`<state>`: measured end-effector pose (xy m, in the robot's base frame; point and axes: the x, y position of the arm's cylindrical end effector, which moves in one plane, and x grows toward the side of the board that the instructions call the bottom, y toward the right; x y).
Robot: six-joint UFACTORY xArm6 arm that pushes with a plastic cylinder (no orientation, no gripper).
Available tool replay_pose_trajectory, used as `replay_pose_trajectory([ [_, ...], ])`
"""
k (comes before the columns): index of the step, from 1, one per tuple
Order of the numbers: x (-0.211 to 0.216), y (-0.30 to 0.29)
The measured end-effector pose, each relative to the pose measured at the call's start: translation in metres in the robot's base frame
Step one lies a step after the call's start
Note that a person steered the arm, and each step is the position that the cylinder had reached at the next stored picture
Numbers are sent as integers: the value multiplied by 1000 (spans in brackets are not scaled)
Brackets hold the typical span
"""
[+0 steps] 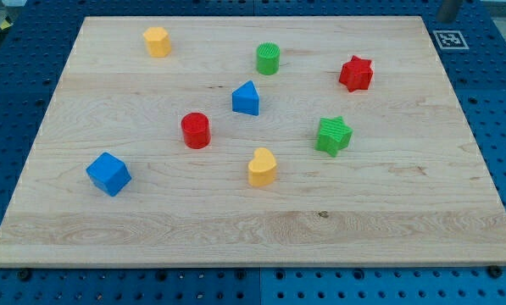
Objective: Move your arm right of the green circle
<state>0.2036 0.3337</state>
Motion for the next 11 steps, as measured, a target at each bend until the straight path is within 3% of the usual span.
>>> replay_pose_trajectory([
  [2, 46, -44],
  [3, 46, -88],
  [4, 46, -89],
  [6, 46, -199],
  [8, 81, -234],
  [11, 88, -241],
])
